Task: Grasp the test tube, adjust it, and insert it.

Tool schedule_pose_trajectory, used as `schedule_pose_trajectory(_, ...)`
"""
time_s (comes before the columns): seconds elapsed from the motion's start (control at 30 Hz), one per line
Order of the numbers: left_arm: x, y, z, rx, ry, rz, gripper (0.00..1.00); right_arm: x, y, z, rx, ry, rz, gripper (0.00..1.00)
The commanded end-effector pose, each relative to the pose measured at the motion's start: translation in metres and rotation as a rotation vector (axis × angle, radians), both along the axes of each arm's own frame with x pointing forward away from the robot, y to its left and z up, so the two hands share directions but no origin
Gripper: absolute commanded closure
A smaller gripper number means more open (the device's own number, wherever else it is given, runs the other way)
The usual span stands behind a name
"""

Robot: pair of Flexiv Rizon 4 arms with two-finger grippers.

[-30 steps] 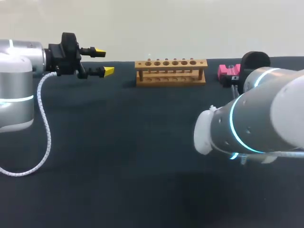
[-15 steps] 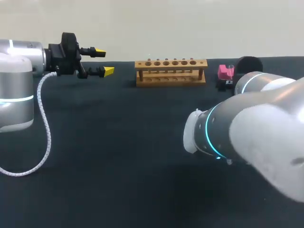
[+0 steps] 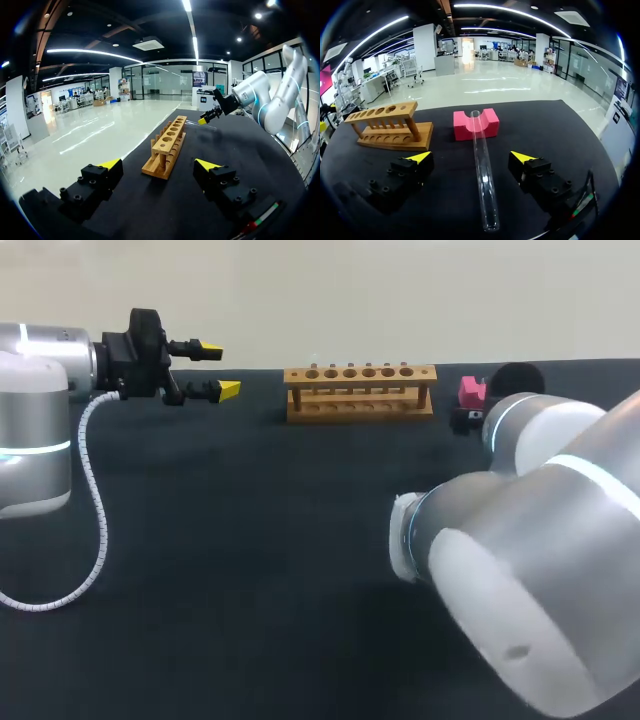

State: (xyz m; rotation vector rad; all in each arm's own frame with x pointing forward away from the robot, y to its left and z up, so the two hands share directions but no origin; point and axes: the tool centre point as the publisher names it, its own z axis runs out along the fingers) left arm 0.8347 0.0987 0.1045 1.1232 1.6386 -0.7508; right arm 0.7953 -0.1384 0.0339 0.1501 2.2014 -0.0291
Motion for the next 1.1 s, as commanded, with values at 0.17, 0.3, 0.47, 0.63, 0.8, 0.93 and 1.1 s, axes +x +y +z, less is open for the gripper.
schedule_pose_trajectory(0.17, 0.002, 0.0, 0.0, 0.002, 0.003, -0.004, 0.0, 0.001, 0.001, 0.001, 0.004, 0.003, -0.003, 0.0)
schedule_pose_trajectory(0.3, 0.002, 0.0, 0.0, 0.002, 0.003, -0.004, 0.0, 0.001, 0.002, -0.002, 0.005, 0.015, 0.0, 0.0)
schedule_pose_trajectory(0.47, 0.002, 0.0, 0.0, 0.002, 0.003, -0.004, 0.0, 0.001, -0.001, -0.008, 0.0, 0.034, 0.006, 0.0)
schedule_pose_trajectory(0.63, 0.002, 0.0, 0.0, 0.002, 0.003, -0.004, 0.0, 0.001, -0.01, -0.014, -0.014, 0.056, 0.008, 0.0)
schedule_pose_trajectory(0.8, 0.002, 0.0, 0.0, 0.002, 0.003, -0.004, 0.0, 0.002, -0.015, -0.018, -0.019, 0.071, 0.022, 0.0)
schedule_pose_trajectory(0.93, 0.002, 0.0, 0.0, 0.002, 0.003, -0.004, 0.0, 0.003, -0.019, -0.021, -0.014, 0.079, 0.028, 0.0)
schedule_pose_trajectory(1.1, 0.002, 0.0, 0.0, 0.002, 0.003, -0.004, 0.0, 0.003, -0.022, -0.025, -0.016, 0.086, 0.039, 0.0)
